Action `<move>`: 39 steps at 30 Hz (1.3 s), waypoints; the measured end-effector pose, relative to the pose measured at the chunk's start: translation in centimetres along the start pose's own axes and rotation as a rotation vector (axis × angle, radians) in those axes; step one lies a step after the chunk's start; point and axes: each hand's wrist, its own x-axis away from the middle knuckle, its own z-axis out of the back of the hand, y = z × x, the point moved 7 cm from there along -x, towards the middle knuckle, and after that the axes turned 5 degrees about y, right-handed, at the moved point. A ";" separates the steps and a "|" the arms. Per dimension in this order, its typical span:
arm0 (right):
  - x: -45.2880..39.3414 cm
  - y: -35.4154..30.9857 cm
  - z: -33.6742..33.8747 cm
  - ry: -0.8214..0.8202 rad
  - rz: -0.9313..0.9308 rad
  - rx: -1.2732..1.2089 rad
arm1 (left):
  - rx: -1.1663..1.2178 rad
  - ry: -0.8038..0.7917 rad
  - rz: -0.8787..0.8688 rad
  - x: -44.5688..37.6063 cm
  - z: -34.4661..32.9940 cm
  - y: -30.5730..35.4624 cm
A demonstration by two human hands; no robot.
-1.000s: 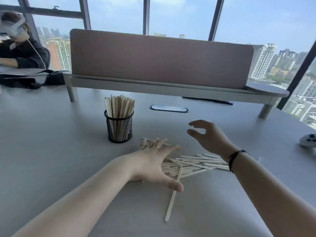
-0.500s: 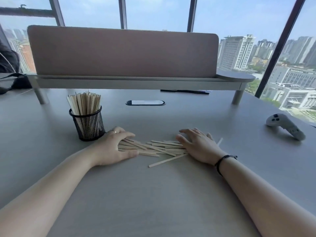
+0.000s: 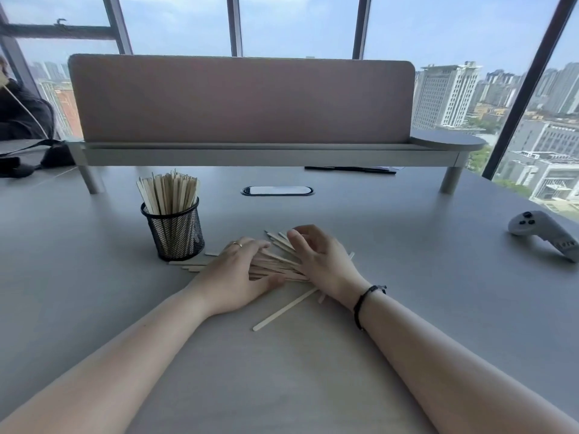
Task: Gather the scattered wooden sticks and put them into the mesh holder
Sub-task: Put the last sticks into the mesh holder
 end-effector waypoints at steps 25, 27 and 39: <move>0.9 0.7 -1.1 -0.351 0.293 0.423 | -0.011 -0.136 -0.070 1.6 0.2 1.0; 1.1 0.6 -1.1 -0.363 0.287 0.415 | -0.078 -0.141 -0.058 1.3 0.3 0.0; -1.0 4.6 4.9 -0.281 0.043 0.193 | -0.082 -0.145 0.024 0.9 0.6 -2.0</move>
